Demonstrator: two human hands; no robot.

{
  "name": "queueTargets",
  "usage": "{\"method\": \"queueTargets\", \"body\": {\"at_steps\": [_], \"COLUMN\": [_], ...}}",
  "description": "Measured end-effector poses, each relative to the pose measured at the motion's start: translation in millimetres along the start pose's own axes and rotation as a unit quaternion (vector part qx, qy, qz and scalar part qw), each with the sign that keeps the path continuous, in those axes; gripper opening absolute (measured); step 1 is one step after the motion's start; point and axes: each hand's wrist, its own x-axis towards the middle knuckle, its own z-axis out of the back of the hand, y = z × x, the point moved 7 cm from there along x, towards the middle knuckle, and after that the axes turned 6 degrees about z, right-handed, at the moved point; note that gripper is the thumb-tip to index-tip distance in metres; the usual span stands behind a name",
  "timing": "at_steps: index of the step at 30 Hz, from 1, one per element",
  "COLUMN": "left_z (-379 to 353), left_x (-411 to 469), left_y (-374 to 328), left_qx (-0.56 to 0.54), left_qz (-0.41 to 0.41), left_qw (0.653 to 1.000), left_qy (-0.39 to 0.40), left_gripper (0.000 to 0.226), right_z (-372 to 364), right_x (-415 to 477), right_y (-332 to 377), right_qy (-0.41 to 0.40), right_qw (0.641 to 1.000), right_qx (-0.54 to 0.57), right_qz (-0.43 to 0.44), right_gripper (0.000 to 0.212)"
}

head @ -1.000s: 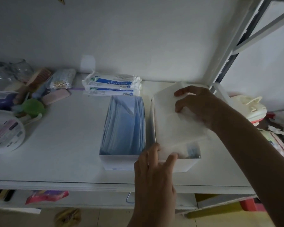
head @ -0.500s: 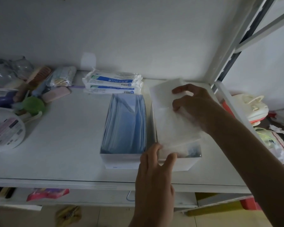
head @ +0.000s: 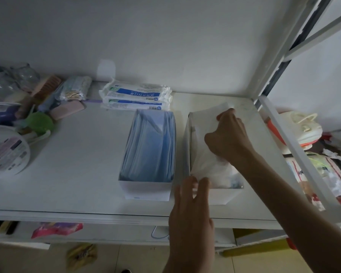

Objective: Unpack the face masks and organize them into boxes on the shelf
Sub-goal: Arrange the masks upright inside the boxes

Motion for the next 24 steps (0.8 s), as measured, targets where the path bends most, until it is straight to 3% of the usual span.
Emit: {"method": "queueTargets", "body": {"at_steps": [5, 10, 15, 19, 21, 24], "left_z": [11.6, 10.7, 10.1, 12.6, 12.4, 11.3], "left_x": [5.3, 1.3, 3.1, 4.0, 4.8, 6.2], "left_y": [1.0, 2.3, 5.8, 9.1, 8.2, 6.5], "left_qx": [-0.034, -0.047, -0.046, -0.061, -0.062, -0.061], "left_qz": [0.015, -0.001, -0.03, -0.032, -0.04, -0.053], "left_qw": [0.998, 0.999, 0.998, 0.997, 0.997, 0.997], "left_qy": [-0.043, -0.025, -0.009, -0.025, -0.02, -0.01], "left_gripper": [0.068, 0.068, 0.06, 0.064, 0.062, 0.057], "right_z": [-3.7, -23.8, -33.7, -57.2, -55.4, -43.4], "right_x": [-12.0, -8.3, 3.1, -7.4, -4.8, -0.1], "right_y": [5.8, 16.3, 17.1, 12.4, 7.0, 8.3], "right_qy": [0.011, 0.105, 0.128, 0.134, 0.12, 0.116], "right_qw": [0.998, 0.987, 0.99, 0.99, 0.992, 0.993], "right_qx": [-0.065, -0.112, -0.048, -0.011, 0.048, 0.032], "right_qz": [0.023, 0.052, 0.043, 0.04, -0.006, -0.004], "right_gripper": [0.061, 0.052, 0.044, 0.064, 0.069, 0.048]}}
